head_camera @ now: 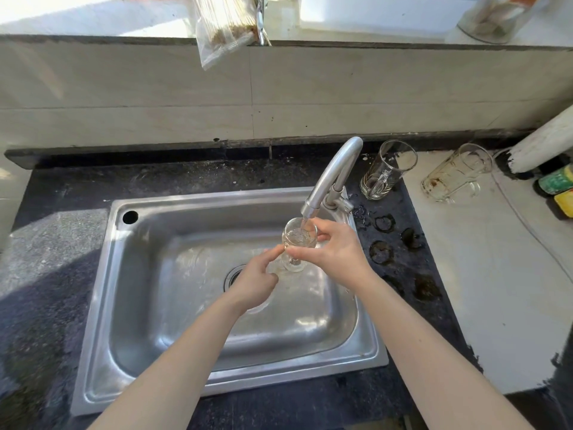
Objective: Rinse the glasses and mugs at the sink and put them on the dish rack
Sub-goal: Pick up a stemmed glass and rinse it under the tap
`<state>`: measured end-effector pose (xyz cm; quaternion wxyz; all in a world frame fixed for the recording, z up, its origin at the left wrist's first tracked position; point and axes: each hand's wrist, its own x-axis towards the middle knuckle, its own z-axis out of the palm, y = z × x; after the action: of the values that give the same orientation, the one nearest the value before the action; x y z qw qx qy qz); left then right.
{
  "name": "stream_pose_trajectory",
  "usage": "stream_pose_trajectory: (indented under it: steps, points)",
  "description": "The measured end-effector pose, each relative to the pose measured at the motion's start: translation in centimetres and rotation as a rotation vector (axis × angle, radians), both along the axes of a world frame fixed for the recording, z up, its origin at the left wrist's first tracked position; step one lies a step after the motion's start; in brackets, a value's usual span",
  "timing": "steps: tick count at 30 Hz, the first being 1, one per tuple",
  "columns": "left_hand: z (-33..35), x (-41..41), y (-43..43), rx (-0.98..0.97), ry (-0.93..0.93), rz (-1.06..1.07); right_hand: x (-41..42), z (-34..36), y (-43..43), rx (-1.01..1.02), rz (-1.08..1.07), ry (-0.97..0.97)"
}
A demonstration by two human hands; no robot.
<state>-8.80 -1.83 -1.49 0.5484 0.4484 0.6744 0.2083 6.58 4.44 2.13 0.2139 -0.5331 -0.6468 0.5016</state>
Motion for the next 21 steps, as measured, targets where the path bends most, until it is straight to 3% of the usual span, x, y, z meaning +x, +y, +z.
stream_pose_trajectory:
  steps: [21]
  points:
    - [0.2,0.4,-0.3,-0.011,-0.125,0.062,-0.5,-1.2,1.5,-0.152,-0.083,0.042]
